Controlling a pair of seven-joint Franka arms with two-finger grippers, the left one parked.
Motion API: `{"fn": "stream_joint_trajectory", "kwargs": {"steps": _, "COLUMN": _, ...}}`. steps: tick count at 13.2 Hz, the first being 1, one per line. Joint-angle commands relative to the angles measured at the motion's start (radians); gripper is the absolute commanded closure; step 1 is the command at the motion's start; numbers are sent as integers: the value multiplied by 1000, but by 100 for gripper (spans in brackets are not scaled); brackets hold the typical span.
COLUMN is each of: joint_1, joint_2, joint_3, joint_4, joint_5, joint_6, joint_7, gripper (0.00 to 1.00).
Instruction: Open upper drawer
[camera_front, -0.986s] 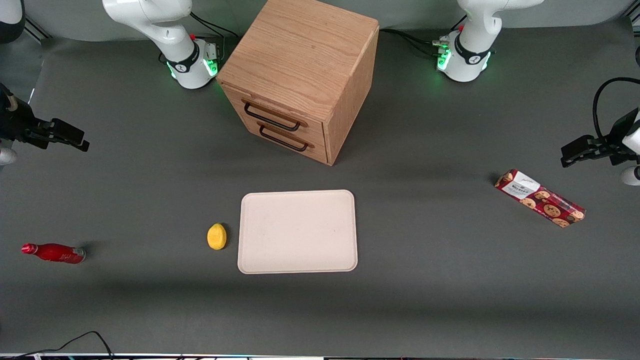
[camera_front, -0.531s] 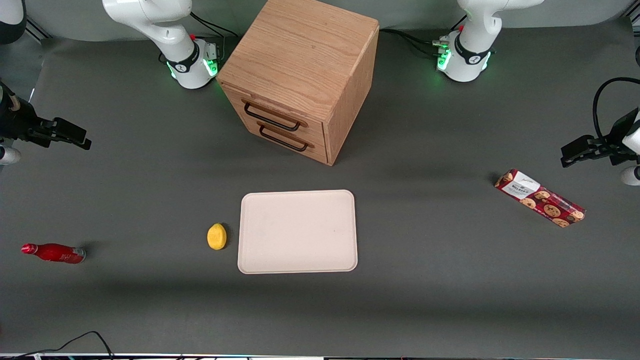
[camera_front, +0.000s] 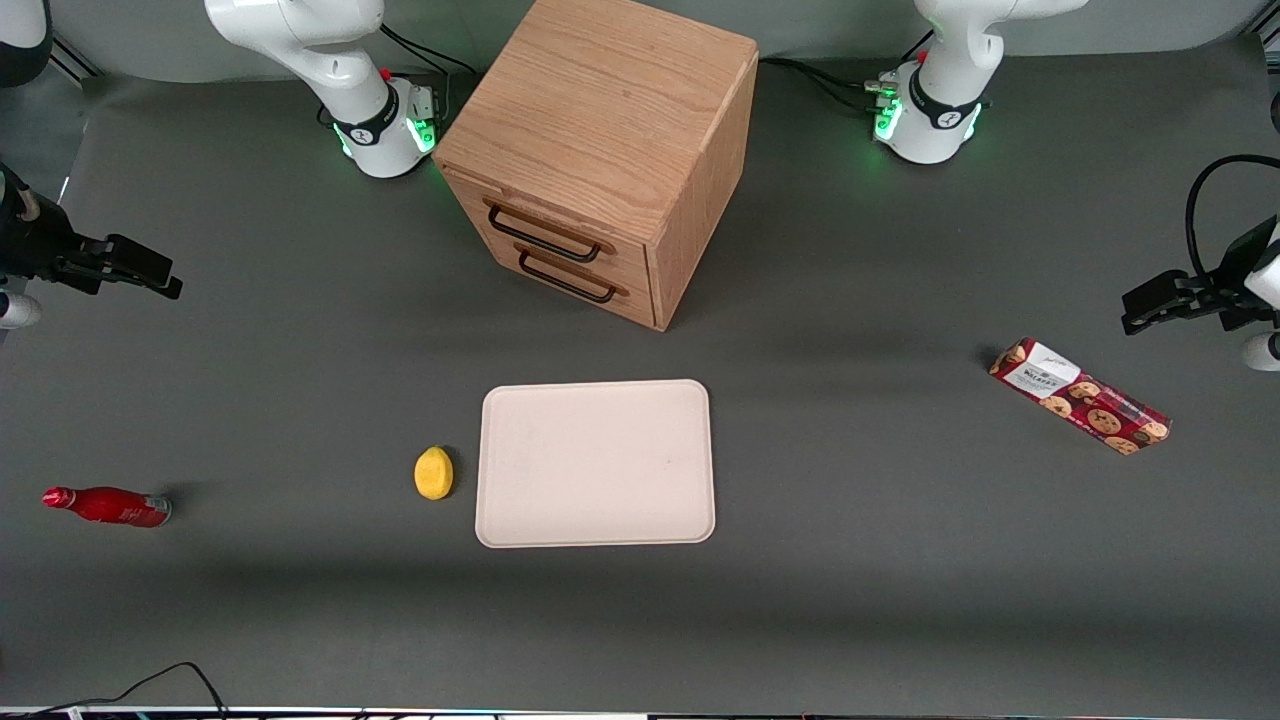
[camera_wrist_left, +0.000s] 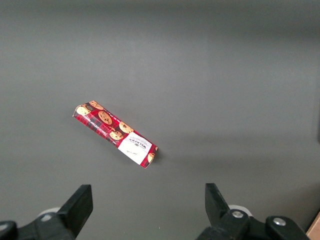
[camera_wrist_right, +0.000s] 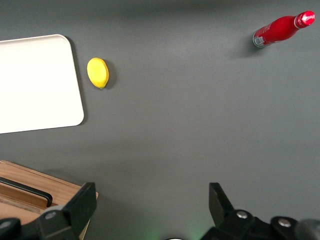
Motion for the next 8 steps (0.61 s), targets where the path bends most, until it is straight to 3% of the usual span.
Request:
{"fn": "stream_joint_trajectory", "kwargs": {"steps": 1, "joint_1": 7, "joint_2": -2, "joint_3": 7, "joint_4": 19, "joint_5": -15, "joint_6": -23, "joint_7": -1, "gripper": 0}}
{"fn": "stream_joint_trajectory", "kwargs": {"steps": 5, "joint_1": 28, "joint_2": -8, "joint_3": 43, "joint_4": 16, "joint_5": -7, "joint_6": -29, "joint_7": -7, "gripper": 0}}
{"fn": "stream_joint_trajectory", "kwargs": {"steps": 8, "joint_1": 158, "joint_2": -5, "joint_3": 46, "joint_4": 16, "joint_5": 46, "joint_6": -93, "joint_7": 6, "gripper": 0}}
